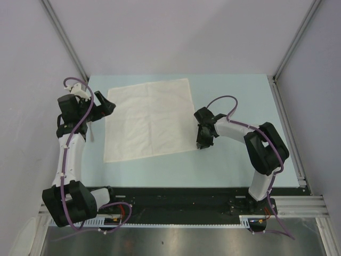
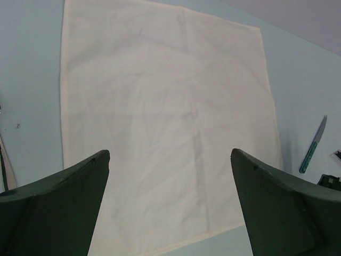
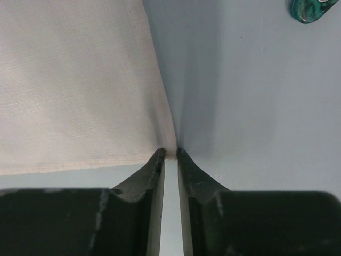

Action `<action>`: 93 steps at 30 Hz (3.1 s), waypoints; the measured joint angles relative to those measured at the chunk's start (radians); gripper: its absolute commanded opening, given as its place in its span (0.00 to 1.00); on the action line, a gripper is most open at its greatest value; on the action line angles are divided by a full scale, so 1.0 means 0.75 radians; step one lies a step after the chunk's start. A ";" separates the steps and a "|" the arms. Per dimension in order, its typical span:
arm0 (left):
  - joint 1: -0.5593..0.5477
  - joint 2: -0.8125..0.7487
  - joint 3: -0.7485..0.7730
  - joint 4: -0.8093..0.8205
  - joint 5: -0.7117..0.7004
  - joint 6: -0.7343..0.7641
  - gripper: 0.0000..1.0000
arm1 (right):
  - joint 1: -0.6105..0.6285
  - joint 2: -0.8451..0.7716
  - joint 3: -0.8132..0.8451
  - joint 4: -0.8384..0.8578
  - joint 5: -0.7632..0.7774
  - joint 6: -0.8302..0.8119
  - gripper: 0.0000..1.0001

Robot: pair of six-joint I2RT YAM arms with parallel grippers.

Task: Fold the napkin, place the utensils inside, and roll it up
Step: Fold the napkin

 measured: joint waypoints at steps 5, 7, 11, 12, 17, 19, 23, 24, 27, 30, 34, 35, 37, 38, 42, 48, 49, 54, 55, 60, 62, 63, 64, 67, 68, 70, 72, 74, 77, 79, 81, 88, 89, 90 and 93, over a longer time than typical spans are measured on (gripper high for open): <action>0.005 0.000 0.000 0.000 0.003 0.000 1.00 | -0.014 0.000 -0.010 0.016 -0.008 0.009 0.00; 0.008 0.000 0.000 0.000 0.006 0.000 1.00 | -0.021 -0.005 -0.017 0.021 -0.014 0.009 0.00; 0.010 0.000 0.000 0.000 0.008 0.000 1.00 | -0.041 -0.029 -0.046 0.041 -0.022 0.009 0.00; 0.011 0.000 0.000 0.000 0.009 0.000 1.00 | -0.052 -0.041 -0.060 0.041 -0.017 0.009 0.00; 0.011 0.000 0.000 0.000 0.020 0.000 1.00 | -0.161 -0.146 -0.159 -0.016 0.053 -0.005 0.00; 0.011 0.000 0.000 0.000 0.029 -0.001 1.00 | -0.207 -0.196 -0.195 -0.065 0.085 -0.013 0.00; 0.011 0.000 0.000 0.001 0.037 -0.001 1.00 | -0.277 -0.292 -0.228 -0.146 0.135 -0.035 0.00; 0.011 0.000 0.000 0.001 0.038 -0.001 1.00 | -0.284 -0.308 -0.228 -0.160 0.143 -0.038 0.00; 0.011 0.000 0.000 0.001 0.042 -0.001 1.00 | -0.297 -0.347 -0.222 -0.200 0.163 -0.053 0.00; 0.012 0.000 0.000 0.001 0.043 -0.001 1.00 | -0.291 -0.351 -0.191 -0.240 0.160 -0.069 0.00; 0.012 0.000 0.000 0.001 0.047 -0.001 1.00 | -0.221 -0.325 -0.047 -0.302 0.148 -0.078 0.00; 0.012 0.000 0.000 0.001 0.050 -0.001 1.00 | -0.187 -0.299 0.025 -0.311 0.148 -0.081 0.00; 0.012 0.000 0.000 0.001 0.063 -0.001 1.00 | -0.115 -0.214 0.200 -0.310 0.138 -0.092 0.00; 0.012 0.001 0.000 0.001 0.067 -0.001 1.00 | -0.080 -0.163 0.293 -0.291 0.131 -0.099 0.00; 0.013 0.001 -0.001 0.001 0.071 -0.002 1.00 | 0.025 0.067 0.610 -0.198 0.073 -0.138 0.00; 0.013 0.000 -0.003 0.003 0.071 -0.002 1.00 | 0.110 0.447 0.963 0.015 -0.062 -0.187 0.00; 0.013 0.001 -0.004 0.003 0.070 -0.002 1.00 | 0.120 0.504 0.999 0.072 -0.092 -0.187 0.00; 0.013 0.001 -0.015 0.008 0.070 -0.002 1.00 | 0.133 0.691 1.077 0.385 -0.222 -0.154 0.00; 0.013 0.001 -0.017 0.009 0.070 -0.002 1.00 | 0.133 0.715 1.080 0.441 -0.244 -0.143 0.00; 0.013 0.001 -0.019 0.011 0.070 -0.002 1.00 | 0.132 0.889 1.190 0.810 -0.375 -0.013 0.00; 0.013 0.002 -0.019 0.011 0.070 -0.003 1.00 | 0.134 0.965 1.257 0.928 -0.411 0.035 0.00; 0.013 0.002 -0.019 0.012 0.070 -0.003 1.00 | 0.137 0.997 1.284 0.979 -0.424 0.057 0.00; 0.013 0.002 -0.019 0.012 0.070 -0.005 1.00 | 0.141 1.032 1.316 1.023 -0.433 0.076 0.00; 0.013 0.008 -0.019 0.013 0.071 -0.011 1.00 | 0.163 1.142 1.432 1.151 -0.442 0.138 0.00; 0.013 0.011 -0.019 0.014 0.071 -0.012 1.00 | 0.174 1.180 1.472 1.185 -0.441 0.153 0.00; 0.013 0.019 -0.020 0.017 0.072 -0.012 1.00 | 0.199 1.238 1.542 1.244 -0.432 0.176 0.00; 0.013 0.024 -0.023 0.021 0.072 -0.012 1.00 | 0.231 1.297 1.621 1.284 -0.406 0.180 0.00; 0.013 0.028 -0.023 0.022 0.074 -0.012 1.00 | 0.271 1.332 1.669 1.316 -0.357 0.172 0.04; 0.013 0.037 -0.023 0.028 0.076 -0.012 1.00 | 0.320 1.343 1.693 1.350 -0.294 0.165 0.58; 0.013 0.042 -0.023 0.034 0.076 -0.013 1.00 | 0.344 1.343 1.703 1.365 -0.274 0.156 0.77; 0.013 0.045 -0.025 0.043 0.076 -0.013 1.00 | 0.354 1.343 1.705 1.381 -0.274 0.136 0.80; -0.004 0.045 -0.045 0.043 0.054 -0.013 0.99 | 0.247 1.157 1.423 1.338 -0.370 0.088 0.81; -0.021 0.045 -0.045 0.041 0.024 -0.011 0.99 | 0.217 1.094 1.347 1.310 -0.389 0.076 0.80; -0.050 0.045 -0.045 0.036 -0.005 -0.010 0.99 | 0.183 1.027 1.286 1.275 -0.401 0.055 0.80; -0.214 0.045 -0.046 0.020 -0.098 -0.002 0.97 | 0.079 0.818 1.141 1.160 -0.424 -0.011 0.75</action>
